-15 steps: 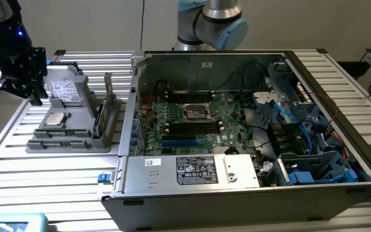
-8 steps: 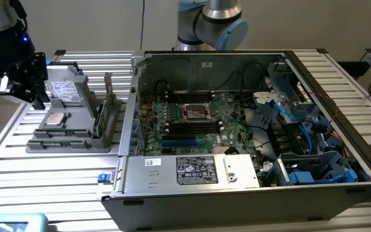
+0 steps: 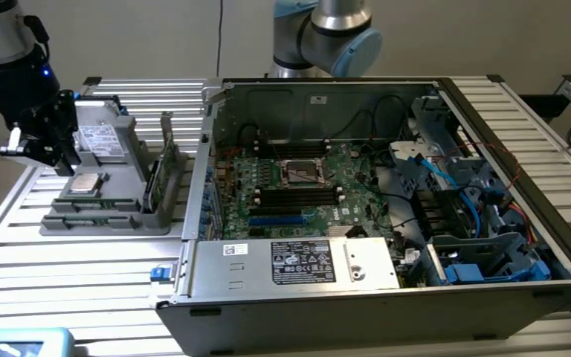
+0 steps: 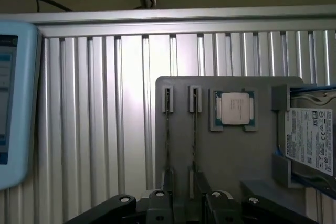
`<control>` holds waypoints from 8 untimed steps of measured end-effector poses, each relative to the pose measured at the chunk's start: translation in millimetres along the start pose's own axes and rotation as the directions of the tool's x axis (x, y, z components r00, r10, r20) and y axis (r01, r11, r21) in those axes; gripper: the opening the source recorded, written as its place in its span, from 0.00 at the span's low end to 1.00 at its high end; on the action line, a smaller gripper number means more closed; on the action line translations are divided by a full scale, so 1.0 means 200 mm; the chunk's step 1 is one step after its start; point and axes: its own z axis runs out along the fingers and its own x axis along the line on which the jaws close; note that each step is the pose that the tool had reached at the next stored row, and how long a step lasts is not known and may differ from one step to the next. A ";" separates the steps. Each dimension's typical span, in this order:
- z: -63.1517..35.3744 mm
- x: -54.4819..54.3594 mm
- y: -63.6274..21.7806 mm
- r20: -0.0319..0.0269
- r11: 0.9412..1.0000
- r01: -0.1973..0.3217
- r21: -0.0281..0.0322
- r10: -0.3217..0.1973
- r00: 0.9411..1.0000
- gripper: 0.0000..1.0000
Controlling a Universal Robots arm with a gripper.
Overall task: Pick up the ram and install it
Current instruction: 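Pick up the ram and move it above insertion slot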
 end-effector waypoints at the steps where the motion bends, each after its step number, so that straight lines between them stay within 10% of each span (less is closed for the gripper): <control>1: 0.009 0.00 0.000 0.000 1.000 0.000 0.000 0.000 1.000 0.31; 8: 0.072 0.01 -0.003 0.000 1.000 0.000 0.000 0.000 1.000 0.31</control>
